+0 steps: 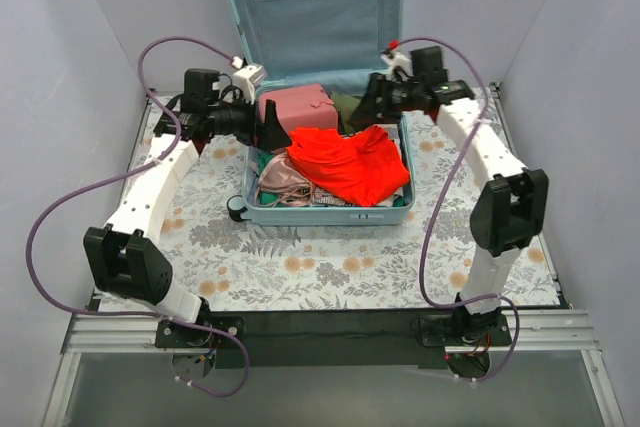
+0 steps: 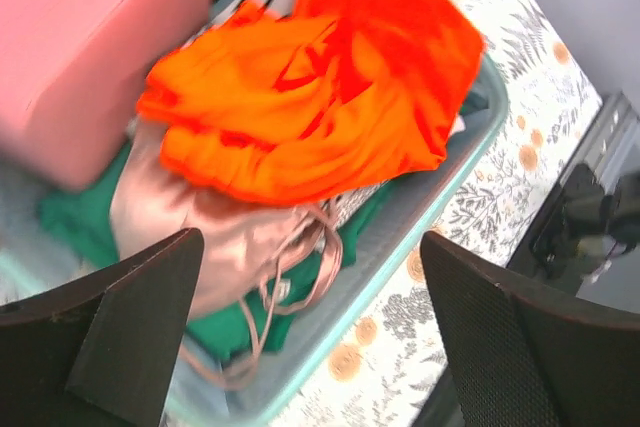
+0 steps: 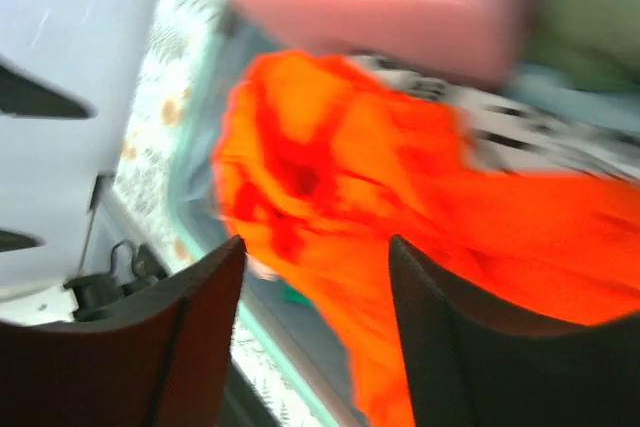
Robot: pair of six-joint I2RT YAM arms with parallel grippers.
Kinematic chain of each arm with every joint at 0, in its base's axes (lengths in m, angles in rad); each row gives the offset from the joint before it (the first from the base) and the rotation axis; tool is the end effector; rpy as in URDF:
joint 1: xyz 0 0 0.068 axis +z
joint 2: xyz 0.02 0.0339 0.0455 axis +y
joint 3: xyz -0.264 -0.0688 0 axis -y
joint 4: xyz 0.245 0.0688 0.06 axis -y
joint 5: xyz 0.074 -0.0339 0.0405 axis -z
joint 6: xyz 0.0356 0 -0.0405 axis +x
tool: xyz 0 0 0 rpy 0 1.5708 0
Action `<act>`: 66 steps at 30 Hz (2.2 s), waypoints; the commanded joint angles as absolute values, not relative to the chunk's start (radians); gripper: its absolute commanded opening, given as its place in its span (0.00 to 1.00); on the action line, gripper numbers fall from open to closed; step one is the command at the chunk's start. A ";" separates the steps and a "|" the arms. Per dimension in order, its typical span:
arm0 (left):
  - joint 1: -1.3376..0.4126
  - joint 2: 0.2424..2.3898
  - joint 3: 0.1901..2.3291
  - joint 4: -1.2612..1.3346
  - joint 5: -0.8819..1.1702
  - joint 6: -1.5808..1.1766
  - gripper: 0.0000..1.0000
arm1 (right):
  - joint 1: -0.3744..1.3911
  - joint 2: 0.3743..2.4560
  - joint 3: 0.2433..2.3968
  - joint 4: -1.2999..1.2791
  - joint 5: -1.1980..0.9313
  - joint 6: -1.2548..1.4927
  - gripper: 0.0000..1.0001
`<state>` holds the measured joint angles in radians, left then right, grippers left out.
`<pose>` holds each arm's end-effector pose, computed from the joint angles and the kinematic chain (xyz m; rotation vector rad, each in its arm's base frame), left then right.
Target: Pack the luggage
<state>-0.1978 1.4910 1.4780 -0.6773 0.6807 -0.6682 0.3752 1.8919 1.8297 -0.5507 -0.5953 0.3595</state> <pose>0.3124 -0.0855 0.3687 -0.1654 2.3629 -1.2128 0.3986 0.1784 0.3491 -0.3731 2.2297 1.0555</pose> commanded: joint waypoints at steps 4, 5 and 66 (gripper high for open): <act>-0.383 1.672 1.663 -0.606 0.770 -0.448 0.84 | 0.206 1.787 1.614 -0.604 -0.595 0.203 0.46; -0.428 1.716 1.680 -0.607 0.766 -0.433 0.84 | 0.206 1.784 1.583 -0.601 -0.598 0.184 0.43; -0.506 1.638 1.525 -0.768 0.468 -0.615 0.53 | 0.272 1.687 1.414 -0.621 -0.479 -0.015 0.38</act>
